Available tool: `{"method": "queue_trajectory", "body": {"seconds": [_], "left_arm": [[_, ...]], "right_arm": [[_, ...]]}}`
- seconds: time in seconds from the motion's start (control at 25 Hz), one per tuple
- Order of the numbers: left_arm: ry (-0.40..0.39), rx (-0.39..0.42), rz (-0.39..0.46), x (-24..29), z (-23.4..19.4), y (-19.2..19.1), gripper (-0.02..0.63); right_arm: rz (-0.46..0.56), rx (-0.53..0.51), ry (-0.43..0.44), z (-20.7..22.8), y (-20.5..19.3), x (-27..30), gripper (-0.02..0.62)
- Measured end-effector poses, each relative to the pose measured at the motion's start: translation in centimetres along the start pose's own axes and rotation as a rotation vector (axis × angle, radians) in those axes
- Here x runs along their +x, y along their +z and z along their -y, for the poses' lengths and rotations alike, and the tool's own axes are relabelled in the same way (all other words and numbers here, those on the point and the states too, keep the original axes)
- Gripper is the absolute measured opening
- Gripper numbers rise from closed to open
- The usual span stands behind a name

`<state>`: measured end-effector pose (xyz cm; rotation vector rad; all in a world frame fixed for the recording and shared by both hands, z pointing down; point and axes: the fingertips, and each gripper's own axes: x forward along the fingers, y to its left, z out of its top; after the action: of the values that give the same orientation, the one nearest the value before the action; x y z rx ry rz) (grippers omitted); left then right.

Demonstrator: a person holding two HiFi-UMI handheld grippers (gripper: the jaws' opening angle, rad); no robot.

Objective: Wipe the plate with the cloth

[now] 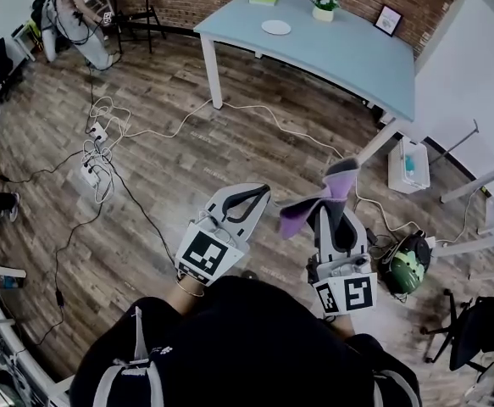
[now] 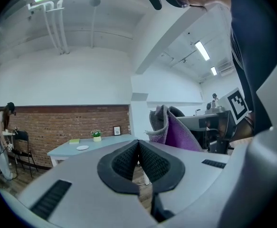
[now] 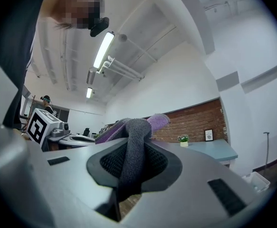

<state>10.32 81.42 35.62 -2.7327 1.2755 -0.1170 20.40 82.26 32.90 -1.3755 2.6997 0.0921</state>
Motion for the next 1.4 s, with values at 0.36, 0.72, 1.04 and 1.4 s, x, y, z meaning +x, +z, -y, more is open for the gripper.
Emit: {"method": "queue_trajectory", "body": {"seconds": [0.36,0.72,1.04,1.4], "left_arm": [[0.032,-0.020,-0.031,1.4,-2.3,-1.0,0.000],[0.000,-0.040,-0.021,5.5,-7.6,-1.7,0.000],[-0.076,-0.009,0.012,10.6,-12.7,-2.0,0.000],[-0.102,-0.024,0.009,15.0,-19.6,-3.2,0.000]], "right_arm": [[-0.031,0.026,0.013,1.7,-1.5,3.1,0.060],[-0.023,0.019,-0.011,4.0,-2.0,8.6,0.061],[-0.018,-0.009,-0.062,6.6,-2.2,14.3,0.061],[-0.045,-0.017,-0.056,8.3,-3.6,22.4,0.061]]}}
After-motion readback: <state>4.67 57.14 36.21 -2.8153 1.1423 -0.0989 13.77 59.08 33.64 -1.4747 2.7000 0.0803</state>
